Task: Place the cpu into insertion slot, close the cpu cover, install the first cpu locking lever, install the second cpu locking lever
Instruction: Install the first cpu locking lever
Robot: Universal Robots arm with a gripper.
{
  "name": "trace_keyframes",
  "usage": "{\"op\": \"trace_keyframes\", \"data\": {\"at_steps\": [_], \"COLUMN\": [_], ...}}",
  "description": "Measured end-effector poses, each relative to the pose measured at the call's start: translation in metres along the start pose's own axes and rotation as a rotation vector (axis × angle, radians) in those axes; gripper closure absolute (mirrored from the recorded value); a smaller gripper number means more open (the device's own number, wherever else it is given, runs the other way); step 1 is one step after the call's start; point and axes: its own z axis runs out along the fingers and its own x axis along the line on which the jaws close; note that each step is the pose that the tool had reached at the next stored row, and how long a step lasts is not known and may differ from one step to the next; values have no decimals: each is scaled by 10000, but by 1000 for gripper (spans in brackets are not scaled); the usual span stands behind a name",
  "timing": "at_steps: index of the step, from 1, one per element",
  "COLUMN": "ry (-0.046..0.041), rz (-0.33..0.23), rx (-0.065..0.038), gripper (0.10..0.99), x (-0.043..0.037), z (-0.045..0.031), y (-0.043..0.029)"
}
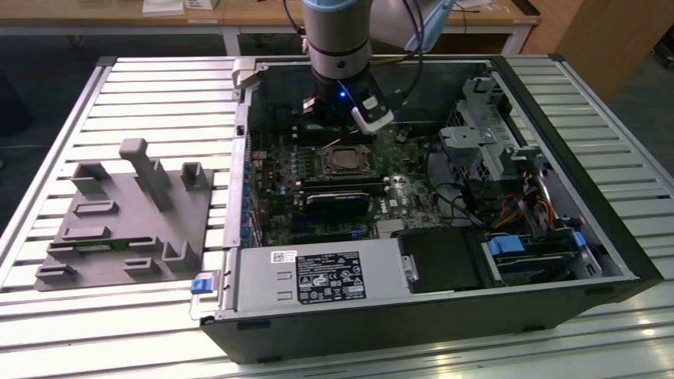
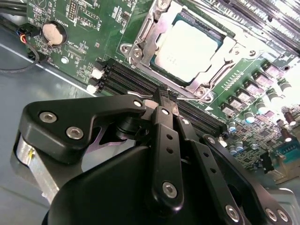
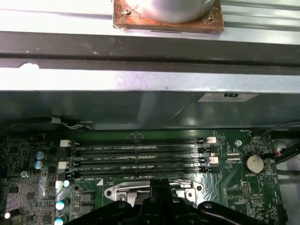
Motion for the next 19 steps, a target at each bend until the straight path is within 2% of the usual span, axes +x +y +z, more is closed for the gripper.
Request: {"op": "trace_keyframes", "data": {"at_steps": [7, 15, 19], "ry": [-8, -19, -69], "rz": [-19, 0, 198], "rx": [133, 157, 205], "gripper": [980, 980, 980], "x": [6, -3, -24], "z": [42, 84, 102], "y": [38, 76, 85]}}
